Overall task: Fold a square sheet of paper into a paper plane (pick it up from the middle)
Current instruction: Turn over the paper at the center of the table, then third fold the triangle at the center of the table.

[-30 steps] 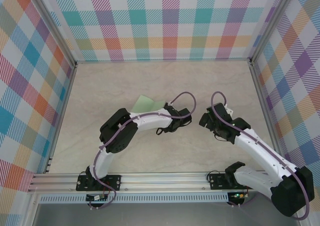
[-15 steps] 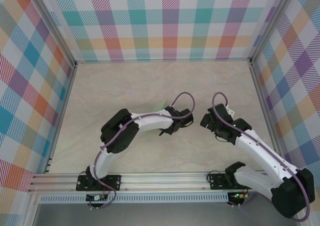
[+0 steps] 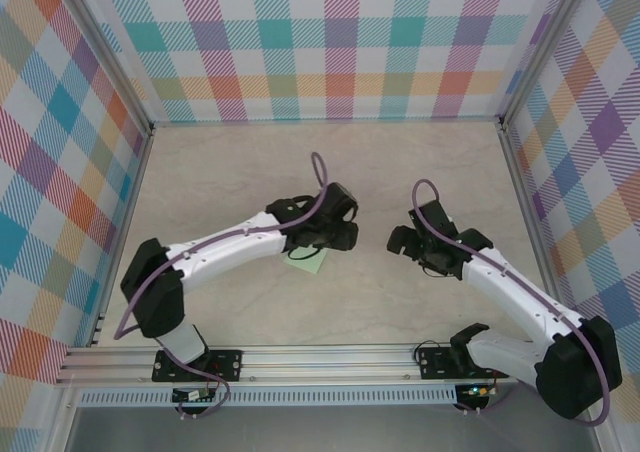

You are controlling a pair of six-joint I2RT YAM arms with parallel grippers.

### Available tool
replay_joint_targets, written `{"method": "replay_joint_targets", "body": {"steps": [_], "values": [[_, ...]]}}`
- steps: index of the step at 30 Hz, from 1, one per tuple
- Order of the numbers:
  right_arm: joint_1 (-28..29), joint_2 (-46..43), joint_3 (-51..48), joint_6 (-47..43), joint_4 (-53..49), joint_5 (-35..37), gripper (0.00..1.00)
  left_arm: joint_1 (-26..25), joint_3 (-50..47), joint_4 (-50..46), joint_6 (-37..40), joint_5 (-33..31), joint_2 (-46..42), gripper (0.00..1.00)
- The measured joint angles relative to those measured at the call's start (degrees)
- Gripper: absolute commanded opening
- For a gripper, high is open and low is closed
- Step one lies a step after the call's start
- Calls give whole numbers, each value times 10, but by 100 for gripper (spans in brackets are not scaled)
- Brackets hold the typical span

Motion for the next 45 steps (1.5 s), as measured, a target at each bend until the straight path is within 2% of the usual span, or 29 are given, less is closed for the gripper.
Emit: {"method": "replay_joint_targets", "body": {"steps": [4, 7, 15, 24, 36, 45], "values": [[0, 44, 16, -17, 61, -80, 80, 91, -92, 48, -33, 40, -30, 29], [6, 91, 26, -17, 111, -135, 73, 143, -153, 67, -50, 61, -29, 23], [68, 227, 107, -14, 176, -181, 69, 216, -224, 110, -87, 96, -6, 23], [88, 282, 144, -12, 197, -195, 68, 222, -231, 140, -90, 145, 36, 25], [88, 282, 145, -12, 197, -196, 68, 220, -266, 187, -97, 274, 32, 21], [88, 282, 145, -7, 207, -206, 66, 220, -268, 156, -98, 240, -35, 22]]}}
